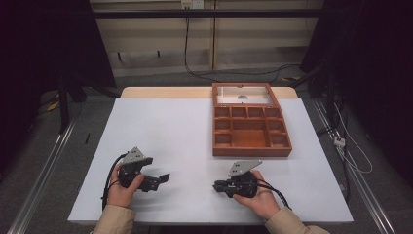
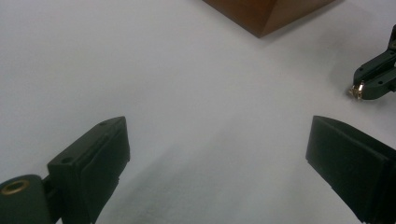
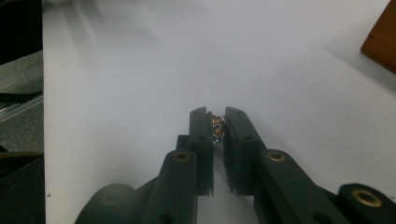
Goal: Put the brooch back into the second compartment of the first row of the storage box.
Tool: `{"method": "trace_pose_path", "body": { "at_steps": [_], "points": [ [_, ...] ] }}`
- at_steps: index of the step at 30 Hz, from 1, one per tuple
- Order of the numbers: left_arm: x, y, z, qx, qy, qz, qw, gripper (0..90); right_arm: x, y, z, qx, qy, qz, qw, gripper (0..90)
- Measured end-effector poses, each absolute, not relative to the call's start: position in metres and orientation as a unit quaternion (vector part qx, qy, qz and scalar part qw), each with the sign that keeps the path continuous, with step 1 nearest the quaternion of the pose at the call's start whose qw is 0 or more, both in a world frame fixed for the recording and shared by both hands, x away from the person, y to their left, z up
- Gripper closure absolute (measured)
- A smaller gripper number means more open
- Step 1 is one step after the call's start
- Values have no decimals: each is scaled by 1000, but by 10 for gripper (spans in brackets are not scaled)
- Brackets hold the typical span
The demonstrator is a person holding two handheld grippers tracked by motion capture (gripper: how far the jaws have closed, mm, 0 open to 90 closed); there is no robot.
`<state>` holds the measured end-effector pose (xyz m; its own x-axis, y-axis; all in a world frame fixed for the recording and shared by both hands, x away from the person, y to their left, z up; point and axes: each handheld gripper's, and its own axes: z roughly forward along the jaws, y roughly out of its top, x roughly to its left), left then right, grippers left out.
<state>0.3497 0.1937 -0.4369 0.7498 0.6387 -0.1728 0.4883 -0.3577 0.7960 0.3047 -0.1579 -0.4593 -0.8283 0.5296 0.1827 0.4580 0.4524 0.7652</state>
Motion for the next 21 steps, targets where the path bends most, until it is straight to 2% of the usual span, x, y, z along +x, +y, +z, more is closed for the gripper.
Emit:
{"method": "trace_pose_path", "body": {
  "at_steps": [21],
  "points": [
    [348,196,-437,819,343,82,452,60,317,-188,-438,320,827,461,45,825]
  ]
}}
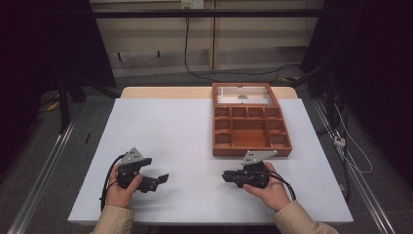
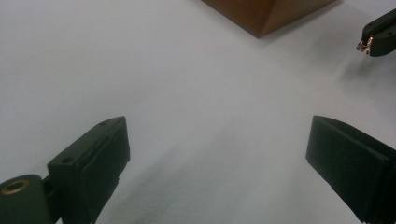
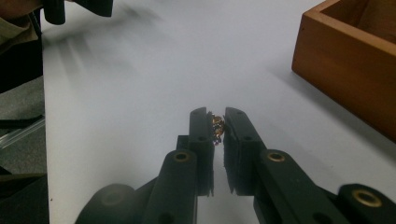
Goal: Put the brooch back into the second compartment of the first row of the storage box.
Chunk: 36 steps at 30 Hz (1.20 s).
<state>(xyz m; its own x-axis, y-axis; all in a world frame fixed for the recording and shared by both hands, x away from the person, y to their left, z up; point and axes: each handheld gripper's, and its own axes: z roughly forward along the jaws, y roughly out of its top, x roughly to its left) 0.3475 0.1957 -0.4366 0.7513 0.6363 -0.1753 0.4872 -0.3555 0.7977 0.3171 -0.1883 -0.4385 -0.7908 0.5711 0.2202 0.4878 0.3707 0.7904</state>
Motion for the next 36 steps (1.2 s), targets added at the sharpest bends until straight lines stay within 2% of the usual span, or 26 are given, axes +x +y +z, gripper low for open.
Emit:
{"method": "trace_pose_path", "body": {
  "at_steps": [36],
  "points": [
    [346,195,-435,819,339,79,457,61,358,-210,-397,331,819,465,53,825]
  ]
}}
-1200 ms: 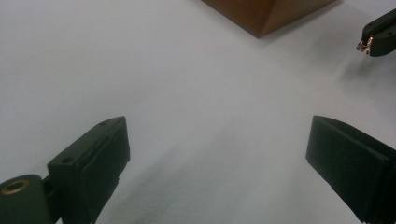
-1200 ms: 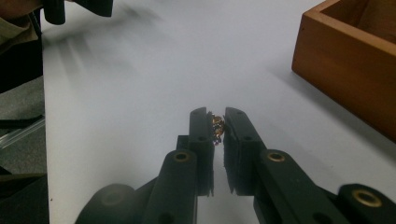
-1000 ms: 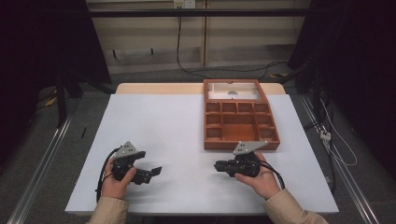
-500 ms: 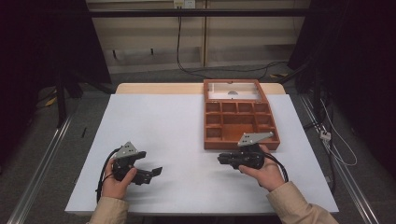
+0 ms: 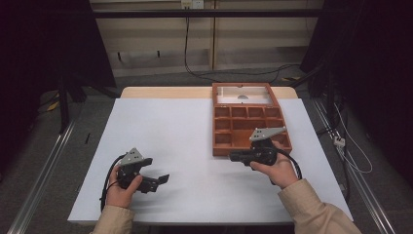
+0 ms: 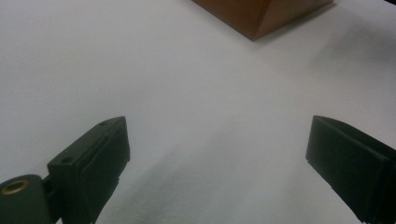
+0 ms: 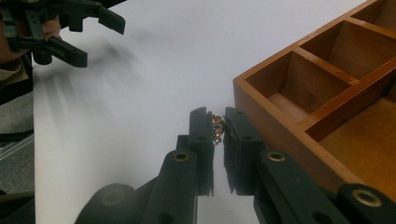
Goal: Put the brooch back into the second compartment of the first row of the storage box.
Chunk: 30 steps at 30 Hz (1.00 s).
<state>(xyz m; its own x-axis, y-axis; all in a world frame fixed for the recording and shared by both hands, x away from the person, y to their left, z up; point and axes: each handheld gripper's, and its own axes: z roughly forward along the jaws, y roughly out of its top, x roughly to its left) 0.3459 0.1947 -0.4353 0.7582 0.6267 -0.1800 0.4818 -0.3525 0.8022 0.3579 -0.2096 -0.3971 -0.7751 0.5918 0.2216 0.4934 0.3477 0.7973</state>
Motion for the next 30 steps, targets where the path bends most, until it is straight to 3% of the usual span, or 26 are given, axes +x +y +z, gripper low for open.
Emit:
{"method": "trace_pose_path", "body": {
  "at_steps": [30],
  "points": [
    [347,195,-436,816,340,78,462,61,400,-223,-381,355,807,465,80,825]
  ]
}}
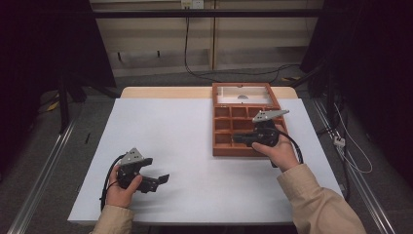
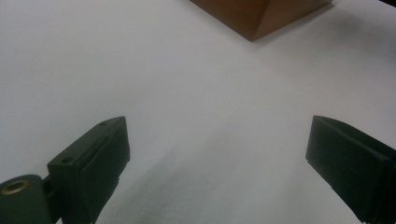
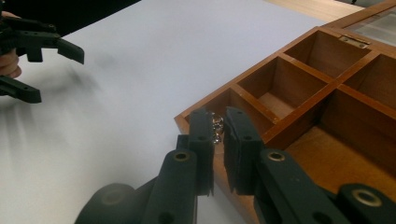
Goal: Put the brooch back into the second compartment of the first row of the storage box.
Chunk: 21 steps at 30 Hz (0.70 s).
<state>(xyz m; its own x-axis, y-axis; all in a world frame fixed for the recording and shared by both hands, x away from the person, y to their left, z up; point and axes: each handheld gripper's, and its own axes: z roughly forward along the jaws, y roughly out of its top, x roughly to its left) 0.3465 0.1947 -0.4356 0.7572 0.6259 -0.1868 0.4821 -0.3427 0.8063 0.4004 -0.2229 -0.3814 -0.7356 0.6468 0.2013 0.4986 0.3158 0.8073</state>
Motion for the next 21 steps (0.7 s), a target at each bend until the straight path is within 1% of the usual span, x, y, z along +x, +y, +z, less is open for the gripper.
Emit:
{"method": "trace_pose_path", "body": {
  "at_steps": [21],
  "points": [
    [347,194,-435,817,337,77,461,61,428,-233,-382,384,795,459,101,824]
  ]
}}
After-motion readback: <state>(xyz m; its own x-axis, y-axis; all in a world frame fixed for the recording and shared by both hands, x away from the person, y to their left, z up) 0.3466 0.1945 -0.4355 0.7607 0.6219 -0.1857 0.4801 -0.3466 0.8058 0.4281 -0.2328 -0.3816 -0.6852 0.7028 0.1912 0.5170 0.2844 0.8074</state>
